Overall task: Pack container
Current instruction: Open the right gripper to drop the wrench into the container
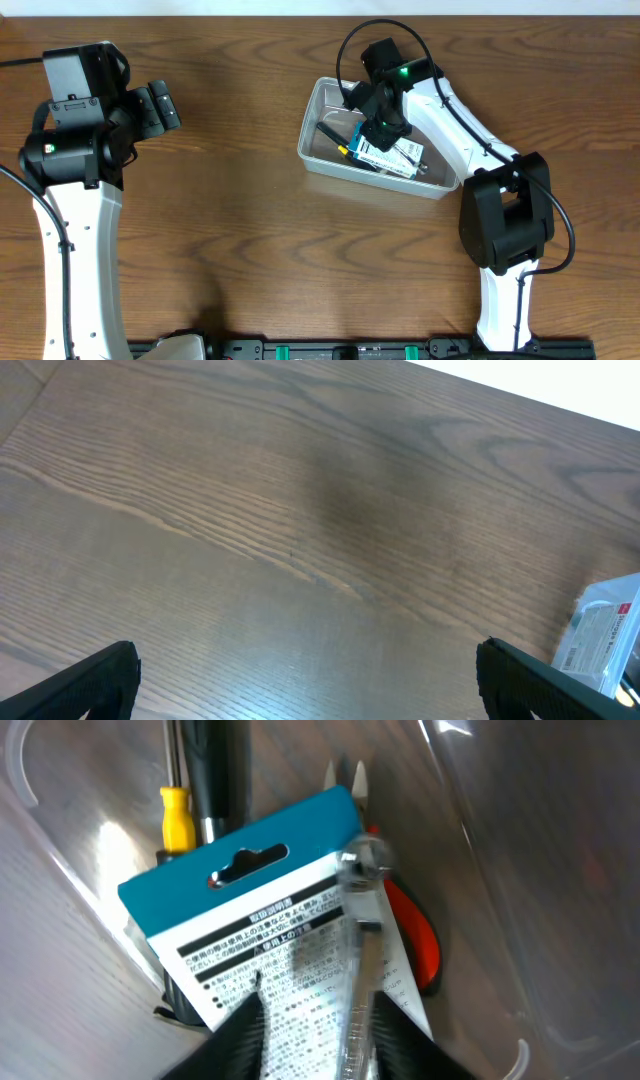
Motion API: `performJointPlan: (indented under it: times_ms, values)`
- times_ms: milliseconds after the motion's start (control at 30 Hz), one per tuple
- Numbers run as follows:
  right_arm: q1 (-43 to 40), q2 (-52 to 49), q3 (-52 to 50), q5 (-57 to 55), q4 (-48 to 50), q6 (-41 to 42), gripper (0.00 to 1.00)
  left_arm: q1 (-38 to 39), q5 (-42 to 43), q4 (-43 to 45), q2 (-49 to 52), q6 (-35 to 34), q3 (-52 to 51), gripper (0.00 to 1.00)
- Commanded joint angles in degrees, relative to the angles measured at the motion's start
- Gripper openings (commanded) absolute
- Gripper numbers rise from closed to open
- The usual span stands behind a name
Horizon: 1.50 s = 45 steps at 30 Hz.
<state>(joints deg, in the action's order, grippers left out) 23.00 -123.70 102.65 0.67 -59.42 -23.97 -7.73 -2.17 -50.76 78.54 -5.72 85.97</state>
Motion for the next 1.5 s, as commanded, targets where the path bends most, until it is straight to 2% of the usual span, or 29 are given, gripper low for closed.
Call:
performJointPlan:
  times_ms: [0,33,133,267,333,367,500,633,1067,1300,1467]
  values:
    - [0.6,-0.4,0.0,0.5,0.3,-0.2,0.47,-0.1,-0.9,0.0,0.1,0.8,0.9,0.98]
    - [0.6,-0.4,0.1,0.5,0.4,-0.1,0.54,-0.1,-0.9,0.0,0.1,0.8,0.9,0.98]
    - [0.7,-0.4,1.8,0.5,0.2,1.0,0.64,-0.1,-0.9,0.0,0.1,0.8,0.9,0.98]
    - [0.7,-0.3,8.5,0.5,-2.3,4.5,0.82,-0.1,-0.9,0.0,0.1,0.8,0.9,0.98]
    - [0.5,-0.3,13.5,-0.4,-3.8,6.6,0.96,-0.1,-0.9,0.0,0.1,0.8,0.9,0.98]
    - [0.3,-0.3,16.1,-1.1,-4.3,8.0,0.99,-0.1,-0.9,0.0,0.1,0.8,0.9,0.98]
    - [-1.1,-0.3,24.7,-3.8,-4.9,11.1,0.99,-0.1,-0.9,0.0,0.1,0.8,0.9,0.98]
    - [-3.3,-0.3,29.1,-5.0,-4.9,11.3,0.99,-0.1,-0.9,0.0,0.1,0.8,0.9,0.98]
    - [-7.8,-0.3,29.5,-11.4,-4.3,11.6,0.99,-0.1,-0.9,0.0,0.1,0.8,0.9,0.98]
    - [-10.6,-0.4,29.5,-12.8,-6.5,23.3,0.99,-0.1,-0.9,0.0,0.1,0.8,0.9,0.98]
    - [-11.4,-0.4,29.5,-12.7,-7.5,24.3,0.99,-0.1,-0.9,0.0,0.1,0.8,0.9,0.98]
